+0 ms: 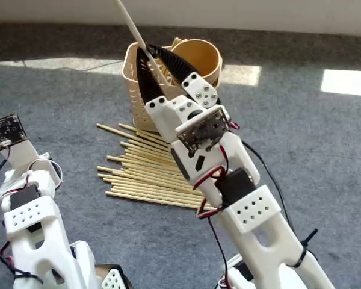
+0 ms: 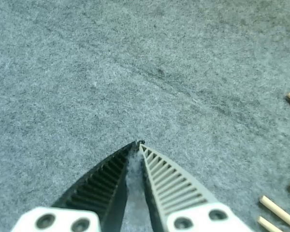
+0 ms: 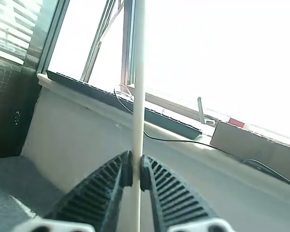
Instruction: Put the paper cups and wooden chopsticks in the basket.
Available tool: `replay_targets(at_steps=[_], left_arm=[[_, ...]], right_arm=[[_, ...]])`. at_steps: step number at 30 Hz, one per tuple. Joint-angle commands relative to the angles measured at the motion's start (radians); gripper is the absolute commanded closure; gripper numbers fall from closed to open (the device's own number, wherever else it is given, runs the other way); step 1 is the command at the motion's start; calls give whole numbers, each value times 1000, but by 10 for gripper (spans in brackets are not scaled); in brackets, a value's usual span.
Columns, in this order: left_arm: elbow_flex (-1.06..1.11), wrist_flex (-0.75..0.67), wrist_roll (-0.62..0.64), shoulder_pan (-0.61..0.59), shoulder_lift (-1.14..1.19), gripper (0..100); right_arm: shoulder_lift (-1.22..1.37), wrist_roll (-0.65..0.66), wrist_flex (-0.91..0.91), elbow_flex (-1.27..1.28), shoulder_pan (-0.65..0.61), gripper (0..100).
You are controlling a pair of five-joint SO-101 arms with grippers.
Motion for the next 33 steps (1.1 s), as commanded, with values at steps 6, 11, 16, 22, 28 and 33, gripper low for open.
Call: replay_targets(at_steps=[6, 11, 16, 22, 28, 33], left_arm=[[-2, -18, -3, 24, -27, 986], [-2, -18, -3, 24, -27, 986], [-2, -18, -3, 24, -27, 986], [-2, -18, -3, 24, -27, 986], [-2, -20, -5, 24, -27, 986], [-2, -20, -6, 24, -27, 986]], right_arm=[[165, -8, -229, -5, 13, 992], [271, -8, -329, -7, 15, 992], [357, -8, -401, -7, 51, 992], [424, -8, -414, -5, 74, 992], [430, -9, -406, -5, 68, 989], [435, -9, -403, 2, 68, 988]])
